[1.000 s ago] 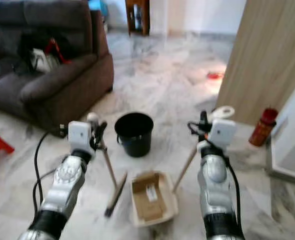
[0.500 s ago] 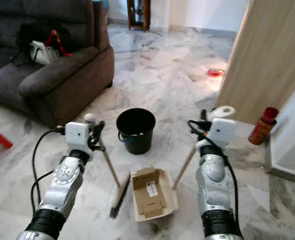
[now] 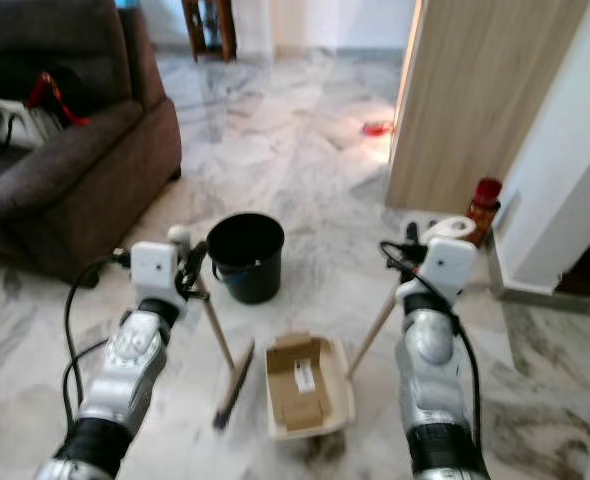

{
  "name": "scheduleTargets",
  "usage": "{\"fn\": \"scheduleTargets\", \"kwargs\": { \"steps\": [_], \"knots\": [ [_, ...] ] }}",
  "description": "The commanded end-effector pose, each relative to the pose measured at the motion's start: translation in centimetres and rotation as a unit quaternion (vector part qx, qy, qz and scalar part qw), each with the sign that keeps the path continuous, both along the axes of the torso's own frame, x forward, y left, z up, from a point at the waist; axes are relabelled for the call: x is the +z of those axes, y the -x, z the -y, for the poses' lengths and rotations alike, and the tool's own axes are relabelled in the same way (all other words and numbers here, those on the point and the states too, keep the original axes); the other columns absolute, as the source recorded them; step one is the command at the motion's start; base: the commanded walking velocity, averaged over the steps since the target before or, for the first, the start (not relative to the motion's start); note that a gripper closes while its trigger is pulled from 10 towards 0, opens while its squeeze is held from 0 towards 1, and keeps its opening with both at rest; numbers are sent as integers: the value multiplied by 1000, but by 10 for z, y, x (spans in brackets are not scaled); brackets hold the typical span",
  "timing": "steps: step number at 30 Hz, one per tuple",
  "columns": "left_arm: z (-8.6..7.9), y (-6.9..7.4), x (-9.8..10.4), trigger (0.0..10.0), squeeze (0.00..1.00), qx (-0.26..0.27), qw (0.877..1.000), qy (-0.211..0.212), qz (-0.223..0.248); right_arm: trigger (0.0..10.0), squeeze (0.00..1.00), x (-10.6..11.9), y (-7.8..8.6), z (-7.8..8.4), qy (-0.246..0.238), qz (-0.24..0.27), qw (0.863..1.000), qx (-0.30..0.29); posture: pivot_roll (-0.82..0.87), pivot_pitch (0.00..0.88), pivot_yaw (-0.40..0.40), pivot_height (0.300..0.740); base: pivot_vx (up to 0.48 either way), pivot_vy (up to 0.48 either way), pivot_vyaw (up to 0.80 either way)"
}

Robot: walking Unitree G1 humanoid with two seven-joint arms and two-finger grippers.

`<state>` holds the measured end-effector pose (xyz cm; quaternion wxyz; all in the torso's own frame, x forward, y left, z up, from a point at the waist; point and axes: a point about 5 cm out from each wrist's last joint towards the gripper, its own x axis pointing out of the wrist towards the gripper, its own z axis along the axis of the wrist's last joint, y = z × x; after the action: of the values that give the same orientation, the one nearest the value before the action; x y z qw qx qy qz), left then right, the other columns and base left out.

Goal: Sweep floor

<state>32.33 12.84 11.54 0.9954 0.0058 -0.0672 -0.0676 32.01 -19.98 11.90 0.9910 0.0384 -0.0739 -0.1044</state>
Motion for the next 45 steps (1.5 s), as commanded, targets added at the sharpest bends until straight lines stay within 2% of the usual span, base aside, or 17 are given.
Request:
{"fn": "scheduleTargets", "kwargs": {
  "steps": [1, 9, 22, 26, 45],
  "knots": [
    [-4, -2, 11, 10000, 0, 6, 1000, -2, 22, 10000, 0, 8, -4, -6, -16, 14, 1000, 9, -56, 0, 40, 740, 0, 270, -800],
    [-5, -2, 10, 10000, 0, 9, 1000, -1, 21, 10000, 0, 8, -5, -7, -10, 10, 1000, 11, -53, 0, 34, 740, 0, 272, -800],
    [-4, -1, 9, 10000, 0, 11, 1000, 1, 20, 10000, 0, 6, -5, -7, -24, 1, 1000, 10, -56, 0, 29, 740, 0, 385, -62],
    [-4, -1, 9, 10000, 0, 11, 1000, 2, 20, 10000, 0, 8, -5, -7, -9, 8, 1000, 10, -55, 0, 26, 740, 0, 480, -400],
    [-5, -1, 9, 10000, 0, 7, 1000, -1, 22, 10000, 0, 5, -7, -14, -15, 0, 1000, 19, -51, 0, 32, 740, 0, 480, 0]
  ]
}}
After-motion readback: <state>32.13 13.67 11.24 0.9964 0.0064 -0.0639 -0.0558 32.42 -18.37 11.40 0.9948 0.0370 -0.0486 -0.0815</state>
